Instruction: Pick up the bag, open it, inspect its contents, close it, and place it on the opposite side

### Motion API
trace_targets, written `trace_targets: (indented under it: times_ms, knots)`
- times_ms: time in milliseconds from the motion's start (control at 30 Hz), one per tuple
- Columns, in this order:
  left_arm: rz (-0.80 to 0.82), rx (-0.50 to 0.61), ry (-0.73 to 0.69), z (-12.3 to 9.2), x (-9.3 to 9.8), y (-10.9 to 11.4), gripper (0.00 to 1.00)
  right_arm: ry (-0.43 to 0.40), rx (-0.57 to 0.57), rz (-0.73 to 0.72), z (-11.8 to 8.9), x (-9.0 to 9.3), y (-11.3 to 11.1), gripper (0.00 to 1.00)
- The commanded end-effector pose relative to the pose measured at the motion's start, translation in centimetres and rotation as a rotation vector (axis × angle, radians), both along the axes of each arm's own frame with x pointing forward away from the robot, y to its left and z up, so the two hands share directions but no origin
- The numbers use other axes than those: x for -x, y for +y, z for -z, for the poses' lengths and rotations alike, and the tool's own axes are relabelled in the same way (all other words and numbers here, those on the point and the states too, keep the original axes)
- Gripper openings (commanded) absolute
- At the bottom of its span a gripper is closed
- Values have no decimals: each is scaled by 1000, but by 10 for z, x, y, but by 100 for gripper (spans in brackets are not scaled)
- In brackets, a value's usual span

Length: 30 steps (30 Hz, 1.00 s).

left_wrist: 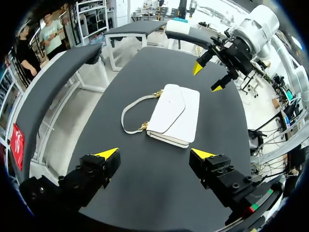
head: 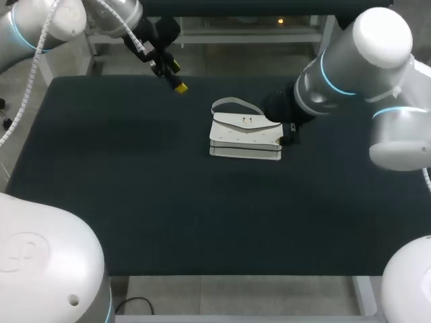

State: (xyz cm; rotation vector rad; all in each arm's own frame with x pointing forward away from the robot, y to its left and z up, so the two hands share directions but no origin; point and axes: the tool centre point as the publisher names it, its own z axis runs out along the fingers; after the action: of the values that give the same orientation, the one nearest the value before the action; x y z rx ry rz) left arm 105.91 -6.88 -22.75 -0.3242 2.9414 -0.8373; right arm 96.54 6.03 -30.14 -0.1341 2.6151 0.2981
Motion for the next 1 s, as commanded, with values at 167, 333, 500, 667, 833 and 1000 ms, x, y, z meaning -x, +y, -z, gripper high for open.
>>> trace_targets:
  times_ms: [167, 333, 500, 667, 833, 1000]
  knots:
    - [210, 33, -272, 0, 5, -17, 100, -174, 26, 44, 26, 15, 16, 100]
    - [233, 18, -255, -3, 2, -21, 100, -214, 8, 90, 34, 16, 14, 100]
    - [233, 18, -255, -3, 2, -21, 100, -266, -10, 114, 41, 16, 11, 100]
    - [287, -4, -329, 8, -1, -35, 100, -298, 0, 112, 48, 8, 16, 100]
    - [353, 16, -389, 18, -7, -44, 100, -313, -1, 115, 55, -1, 17, 100]
    - [396, 30, -399, 24, -9, -51, 100, -320, 4, 118, 58, -11, 15, 74]
